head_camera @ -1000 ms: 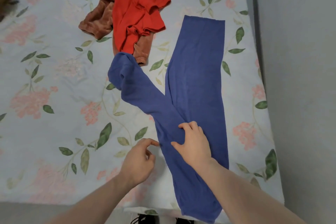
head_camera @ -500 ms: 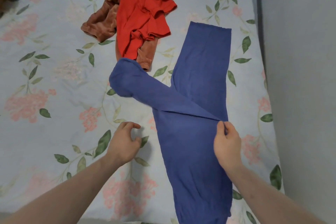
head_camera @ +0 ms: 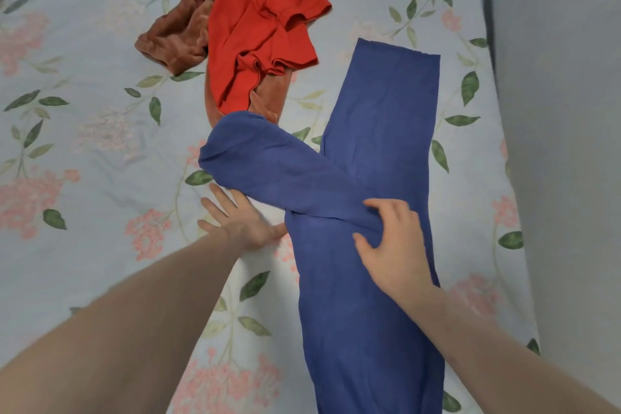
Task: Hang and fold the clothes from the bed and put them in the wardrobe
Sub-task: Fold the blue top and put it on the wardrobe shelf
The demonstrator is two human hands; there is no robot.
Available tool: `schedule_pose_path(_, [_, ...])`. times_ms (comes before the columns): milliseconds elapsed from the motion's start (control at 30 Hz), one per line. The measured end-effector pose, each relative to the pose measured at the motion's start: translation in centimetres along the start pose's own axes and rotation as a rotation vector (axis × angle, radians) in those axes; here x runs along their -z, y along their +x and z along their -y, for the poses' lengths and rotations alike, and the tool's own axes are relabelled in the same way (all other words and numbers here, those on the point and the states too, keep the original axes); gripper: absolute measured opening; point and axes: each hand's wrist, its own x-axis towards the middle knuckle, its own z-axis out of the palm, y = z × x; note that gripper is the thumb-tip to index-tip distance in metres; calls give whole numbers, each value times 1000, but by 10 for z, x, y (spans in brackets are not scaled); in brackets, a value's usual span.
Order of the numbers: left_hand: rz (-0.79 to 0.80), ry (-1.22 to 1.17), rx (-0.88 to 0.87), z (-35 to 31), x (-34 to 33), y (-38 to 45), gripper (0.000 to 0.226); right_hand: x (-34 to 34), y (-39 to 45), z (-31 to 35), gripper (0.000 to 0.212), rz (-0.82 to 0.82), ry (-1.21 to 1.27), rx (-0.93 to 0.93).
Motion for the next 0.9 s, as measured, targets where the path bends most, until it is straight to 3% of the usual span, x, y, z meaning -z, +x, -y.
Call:
schedule_pose_path(200, [47, 66, 2, 2, 0, 23, 162, -54, 43, 44, 51, 158, -159, 235])
schedule_pose_path(333, [117, 83, 25, -3, 12, 33, 165, -70, 68, 51, 17, 142, -173, 213])
schedule_pose_path(400, [155, 79, 36, -6, 15, 34, 173, -63, 74, 58, 6, 43, 51, 113])
schedule_pose_path(500, [195, 63, 96, -10, 19, 36, 183, -34, 87, 69, 12, -187, 497, -149])
schedule_pose_path(567, [218, 36, 125, -11, 22, 35, 186, -13, 101, 67, 16, -337, 604, -275])
schedule_pose_path(667, [246, -2, 118, -13, 29, 33, 185, 10, 130, 40, 20, -461, 599, -490])
schedule_pose_path(800, [280, -13, 151, -19, 40, 30, 188, 17, 145, -11, 14, -323, 474, -717])
schedule_pose_path(867, [286, -26, 156, -21, 42, 30, 186, 15, 139, -20, 31, -260, 365, -682])
schedule_pose_path(900, [290, -25, 159, -22, 42, 30, 186, 14, 135, -20, 43, -264, 274, -562])
